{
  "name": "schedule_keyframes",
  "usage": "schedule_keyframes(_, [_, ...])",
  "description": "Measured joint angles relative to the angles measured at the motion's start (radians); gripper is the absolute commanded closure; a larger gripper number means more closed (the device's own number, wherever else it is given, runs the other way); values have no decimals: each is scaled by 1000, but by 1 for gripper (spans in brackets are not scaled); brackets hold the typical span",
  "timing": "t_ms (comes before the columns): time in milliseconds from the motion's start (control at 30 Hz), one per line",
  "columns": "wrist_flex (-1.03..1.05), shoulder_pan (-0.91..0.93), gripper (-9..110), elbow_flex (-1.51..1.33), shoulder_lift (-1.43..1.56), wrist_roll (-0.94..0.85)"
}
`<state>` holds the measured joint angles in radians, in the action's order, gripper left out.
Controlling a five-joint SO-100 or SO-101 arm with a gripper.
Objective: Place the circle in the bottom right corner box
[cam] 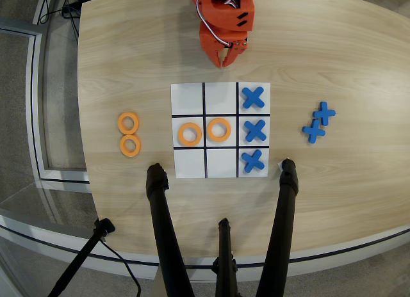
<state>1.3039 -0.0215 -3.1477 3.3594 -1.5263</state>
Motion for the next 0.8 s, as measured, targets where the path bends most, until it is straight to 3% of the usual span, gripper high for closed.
schedule_keyframes(567, [-9, 2, 97, 9, -18, -5])
schedule_keyframes(800, [-9, 69, 91, 249, -288, -28])
